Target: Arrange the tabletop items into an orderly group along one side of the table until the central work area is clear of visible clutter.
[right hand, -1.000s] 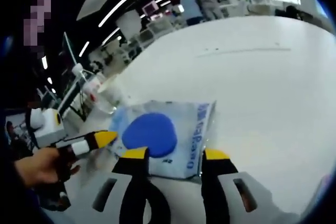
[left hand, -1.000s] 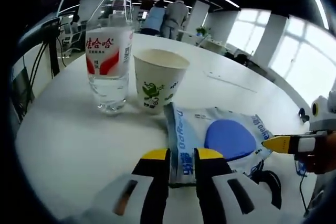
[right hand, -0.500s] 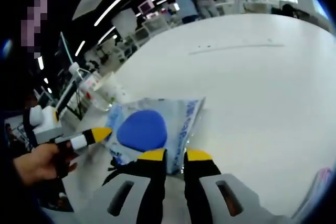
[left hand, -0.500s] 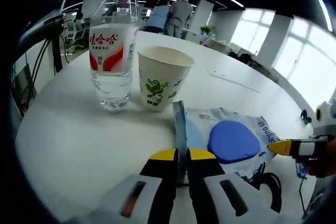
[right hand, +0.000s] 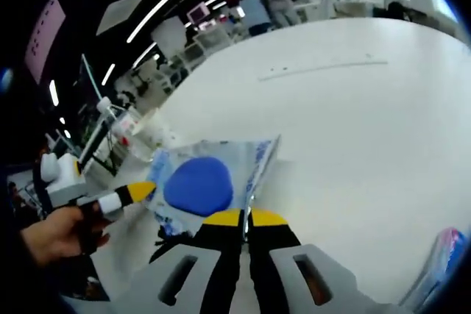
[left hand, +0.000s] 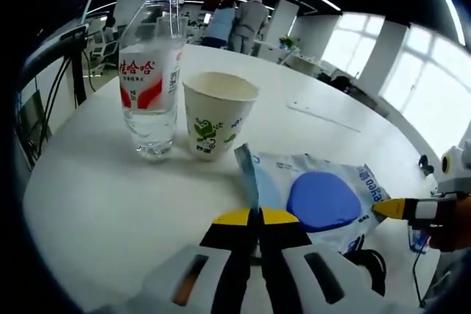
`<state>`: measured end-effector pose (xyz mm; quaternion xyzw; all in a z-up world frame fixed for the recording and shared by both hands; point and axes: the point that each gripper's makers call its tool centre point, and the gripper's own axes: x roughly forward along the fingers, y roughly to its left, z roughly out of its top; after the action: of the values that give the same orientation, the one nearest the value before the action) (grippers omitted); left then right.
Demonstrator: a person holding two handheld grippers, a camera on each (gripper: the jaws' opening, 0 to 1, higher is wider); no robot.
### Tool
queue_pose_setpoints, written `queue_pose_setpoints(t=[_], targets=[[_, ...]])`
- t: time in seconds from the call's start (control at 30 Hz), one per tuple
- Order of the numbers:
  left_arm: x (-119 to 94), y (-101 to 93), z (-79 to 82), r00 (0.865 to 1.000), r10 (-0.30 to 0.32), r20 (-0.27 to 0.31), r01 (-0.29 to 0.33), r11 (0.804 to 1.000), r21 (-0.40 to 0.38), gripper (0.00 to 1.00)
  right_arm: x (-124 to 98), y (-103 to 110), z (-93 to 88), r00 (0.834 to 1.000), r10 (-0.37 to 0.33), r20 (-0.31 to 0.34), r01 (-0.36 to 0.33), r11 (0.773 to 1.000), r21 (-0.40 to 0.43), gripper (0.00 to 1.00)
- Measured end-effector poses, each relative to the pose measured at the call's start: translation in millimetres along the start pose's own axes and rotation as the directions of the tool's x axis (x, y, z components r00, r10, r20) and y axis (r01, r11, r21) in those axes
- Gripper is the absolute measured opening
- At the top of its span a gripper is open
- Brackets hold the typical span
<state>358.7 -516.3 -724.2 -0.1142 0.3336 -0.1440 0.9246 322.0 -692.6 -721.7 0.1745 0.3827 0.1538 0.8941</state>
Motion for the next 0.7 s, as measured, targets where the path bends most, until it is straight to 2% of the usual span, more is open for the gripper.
queue_pose_setpoints(t=[0.13,0.4,0.7], targets=[[0.2,-6.3,11.0,1.000,-0.003,0.018,0.002,1.000,0.010,0.01,-4.1,-2.6,9.6,1.000,0.001,0.019,-0.002,1.000,0.007,0.00],[13.5,-28.6,30.9,0.999,-0.041,0.029,0.039,0.998,0.039,0.01,-13.1,-17.5,31.3,0.997,-0.027,0.071,0.025,0.999,0.026,0.00],[27.0,-43.9,35.3,0.997,-0.072,0.009,0.071,0.996,0.058,0.01,-18.9,-32.4,41.7,0.995,-0.034,0.098,0.029,0.998,0.054,0.00]])
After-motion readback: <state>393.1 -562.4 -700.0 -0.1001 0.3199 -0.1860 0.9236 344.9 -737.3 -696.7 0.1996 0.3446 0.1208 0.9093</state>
